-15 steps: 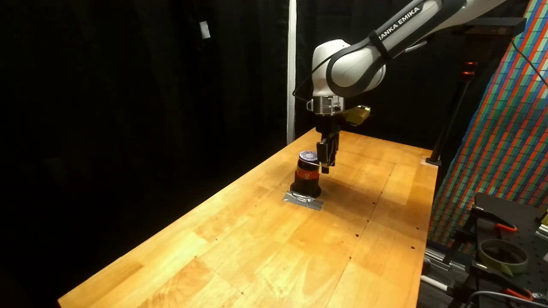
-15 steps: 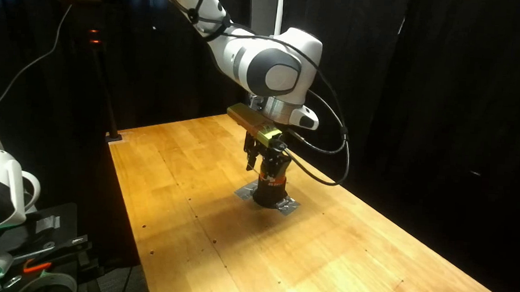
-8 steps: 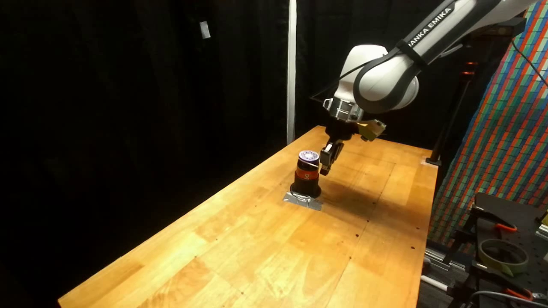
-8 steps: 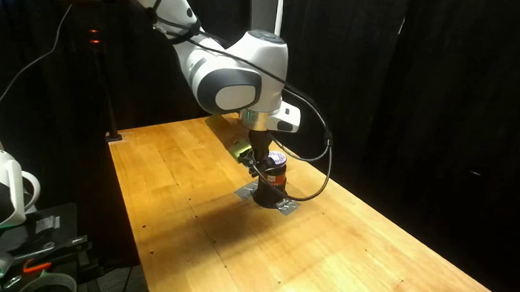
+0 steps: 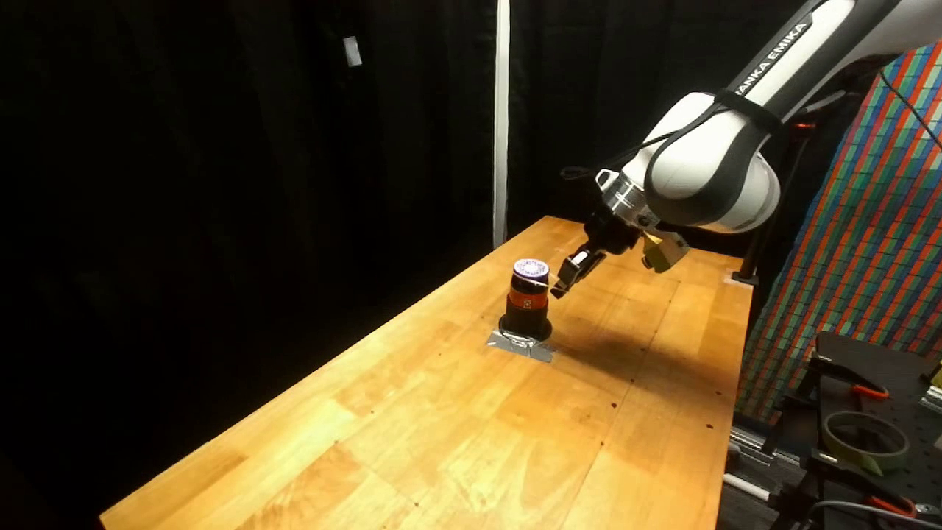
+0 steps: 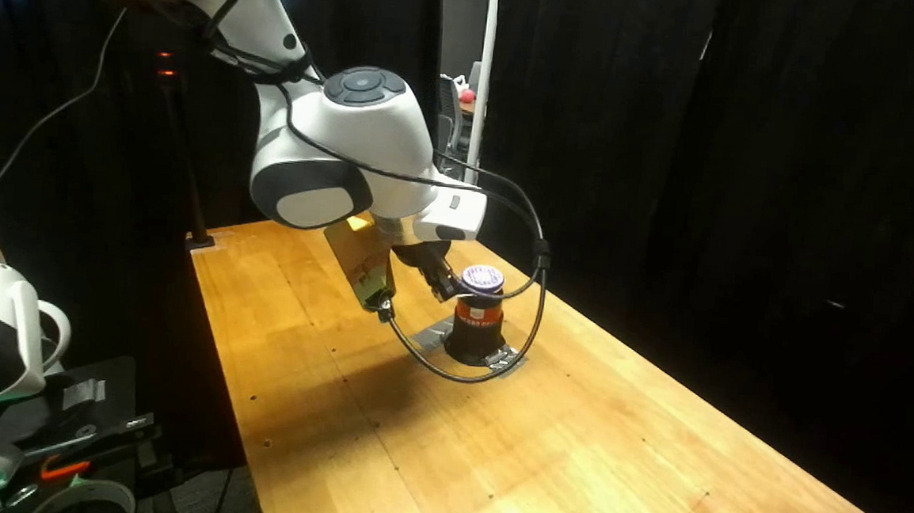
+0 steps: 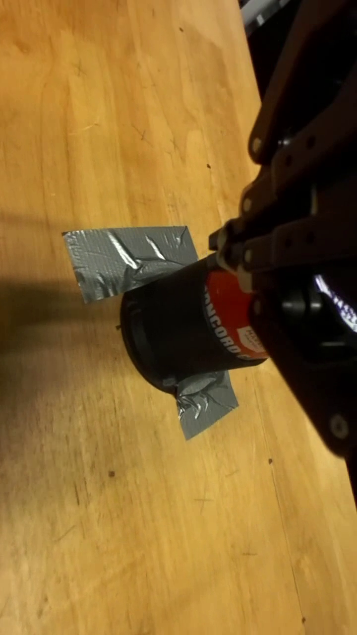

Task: Put the rubber band around the base of the cup

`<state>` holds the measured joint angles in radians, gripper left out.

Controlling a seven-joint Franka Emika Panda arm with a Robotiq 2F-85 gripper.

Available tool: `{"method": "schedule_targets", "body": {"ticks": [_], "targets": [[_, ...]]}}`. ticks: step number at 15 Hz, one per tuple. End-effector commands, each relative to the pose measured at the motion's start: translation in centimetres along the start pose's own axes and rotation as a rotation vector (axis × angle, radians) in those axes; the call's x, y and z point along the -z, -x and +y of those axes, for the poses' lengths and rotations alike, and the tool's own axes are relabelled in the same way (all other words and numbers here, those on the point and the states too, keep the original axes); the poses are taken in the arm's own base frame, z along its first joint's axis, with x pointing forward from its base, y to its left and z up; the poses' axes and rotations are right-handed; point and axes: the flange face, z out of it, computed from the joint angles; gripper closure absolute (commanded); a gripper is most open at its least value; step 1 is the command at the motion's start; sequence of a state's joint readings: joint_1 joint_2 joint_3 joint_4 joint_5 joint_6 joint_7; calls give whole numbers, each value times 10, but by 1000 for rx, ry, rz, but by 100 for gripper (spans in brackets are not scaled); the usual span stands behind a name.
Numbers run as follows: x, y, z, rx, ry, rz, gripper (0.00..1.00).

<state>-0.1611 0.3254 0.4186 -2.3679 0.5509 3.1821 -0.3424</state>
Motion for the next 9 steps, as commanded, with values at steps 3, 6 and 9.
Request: {"method": "schedule_targets", "body": {"ticks": [3,6,9], "targets": [[10,13,-9,-52,-17,196,94],[5,32,1,-39,-16,258,94],[-5,56,18,-14,17,281,94]]}}
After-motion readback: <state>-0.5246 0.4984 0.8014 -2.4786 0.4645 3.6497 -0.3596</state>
